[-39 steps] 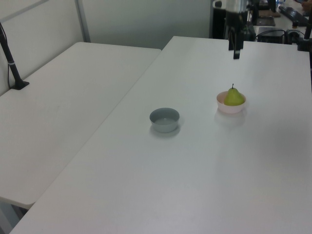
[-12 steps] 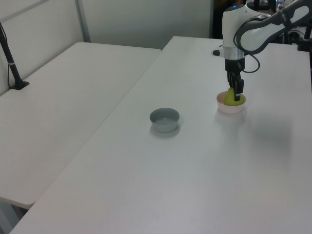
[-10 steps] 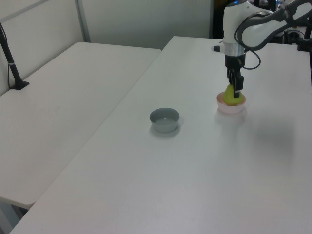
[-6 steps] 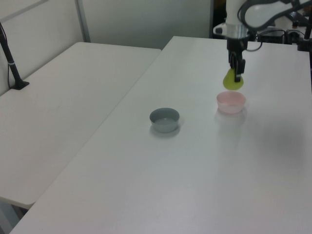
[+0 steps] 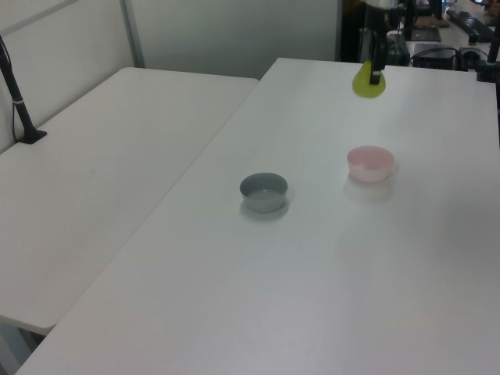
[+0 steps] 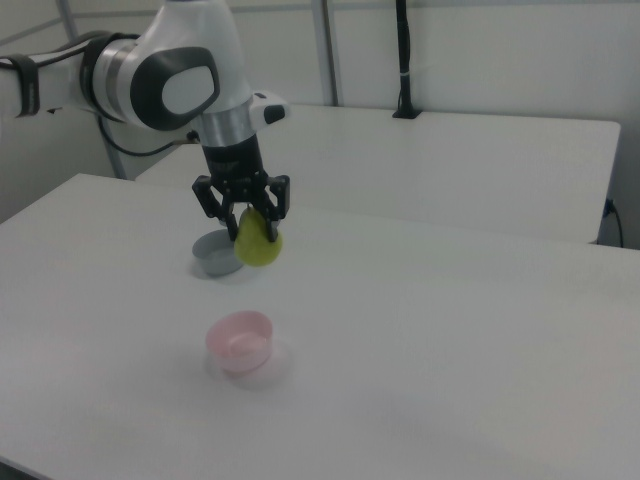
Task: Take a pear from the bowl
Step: 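Lift the pear out of the pink bowl and carry it away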
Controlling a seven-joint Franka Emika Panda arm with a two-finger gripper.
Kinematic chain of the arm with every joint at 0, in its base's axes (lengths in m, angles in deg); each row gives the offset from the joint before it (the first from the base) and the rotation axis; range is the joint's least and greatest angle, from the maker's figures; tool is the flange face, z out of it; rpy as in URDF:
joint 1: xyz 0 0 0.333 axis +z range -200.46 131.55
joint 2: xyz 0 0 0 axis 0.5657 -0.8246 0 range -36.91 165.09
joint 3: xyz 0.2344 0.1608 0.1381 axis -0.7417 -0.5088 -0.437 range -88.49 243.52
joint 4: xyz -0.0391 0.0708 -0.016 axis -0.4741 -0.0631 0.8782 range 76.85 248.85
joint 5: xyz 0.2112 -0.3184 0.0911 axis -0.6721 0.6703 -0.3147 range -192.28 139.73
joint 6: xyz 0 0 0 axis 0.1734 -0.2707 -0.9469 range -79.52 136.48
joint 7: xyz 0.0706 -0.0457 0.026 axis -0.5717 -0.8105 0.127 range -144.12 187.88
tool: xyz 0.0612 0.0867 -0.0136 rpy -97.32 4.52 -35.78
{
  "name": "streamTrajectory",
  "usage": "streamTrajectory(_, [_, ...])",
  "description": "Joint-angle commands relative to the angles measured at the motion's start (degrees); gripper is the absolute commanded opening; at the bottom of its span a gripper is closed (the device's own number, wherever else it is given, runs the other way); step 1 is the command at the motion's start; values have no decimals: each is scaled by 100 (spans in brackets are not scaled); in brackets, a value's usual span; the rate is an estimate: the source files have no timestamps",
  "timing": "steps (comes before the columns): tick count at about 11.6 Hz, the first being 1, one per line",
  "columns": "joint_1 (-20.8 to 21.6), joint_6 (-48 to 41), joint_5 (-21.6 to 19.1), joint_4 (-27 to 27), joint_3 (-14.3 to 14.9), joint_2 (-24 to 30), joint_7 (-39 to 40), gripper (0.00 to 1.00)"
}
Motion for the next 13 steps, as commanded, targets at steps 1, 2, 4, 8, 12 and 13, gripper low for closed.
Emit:
streamTrajectory(1, [-774,-436,38,-146,12,339,716,0])
streamTrajectory(2, [-1039,-524,38,-146,-6,375,1104,0])
streamTrajectory(4, [-1522,-490,38,-120,3,366,1667,0])
streamTrajectory(8, [-2043,385,38,502,12,235,2171,0])
streamTrajectory(12, [-2149,1029,11,574,38,-449,2075,0])
streamTrajectory(13, [-2149,1126,11,583,38,-608,2066,0])
